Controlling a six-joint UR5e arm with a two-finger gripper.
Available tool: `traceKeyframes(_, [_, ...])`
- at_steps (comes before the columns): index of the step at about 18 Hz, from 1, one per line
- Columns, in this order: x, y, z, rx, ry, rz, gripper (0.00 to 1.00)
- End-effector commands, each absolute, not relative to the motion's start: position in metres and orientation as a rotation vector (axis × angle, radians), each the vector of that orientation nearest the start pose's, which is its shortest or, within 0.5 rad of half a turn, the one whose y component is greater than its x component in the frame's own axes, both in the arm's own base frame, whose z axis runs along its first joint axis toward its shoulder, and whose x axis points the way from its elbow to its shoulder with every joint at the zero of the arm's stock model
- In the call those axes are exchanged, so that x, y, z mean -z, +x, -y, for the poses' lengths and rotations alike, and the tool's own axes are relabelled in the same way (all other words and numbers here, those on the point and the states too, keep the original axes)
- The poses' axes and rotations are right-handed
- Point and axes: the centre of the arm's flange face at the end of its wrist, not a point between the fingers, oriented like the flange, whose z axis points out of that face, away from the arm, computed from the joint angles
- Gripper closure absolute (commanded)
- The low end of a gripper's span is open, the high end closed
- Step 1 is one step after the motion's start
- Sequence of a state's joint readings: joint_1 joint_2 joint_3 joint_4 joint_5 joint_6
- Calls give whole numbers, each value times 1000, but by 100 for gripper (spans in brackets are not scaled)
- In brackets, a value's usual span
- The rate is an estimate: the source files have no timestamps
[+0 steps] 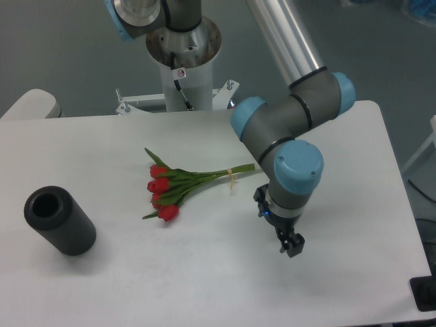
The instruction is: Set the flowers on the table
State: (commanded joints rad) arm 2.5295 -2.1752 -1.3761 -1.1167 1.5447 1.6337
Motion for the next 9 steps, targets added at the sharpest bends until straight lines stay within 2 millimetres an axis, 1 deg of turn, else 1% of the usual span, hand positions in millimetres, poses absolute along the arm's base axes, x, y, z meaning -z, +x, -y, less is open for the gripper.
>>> traceKeyframes(4, [-261, -502, -516, -61, -2931, -1022, 0])
traceKeyframes(9, [-259, -501, -515, -55, -2935, -1021, 0])
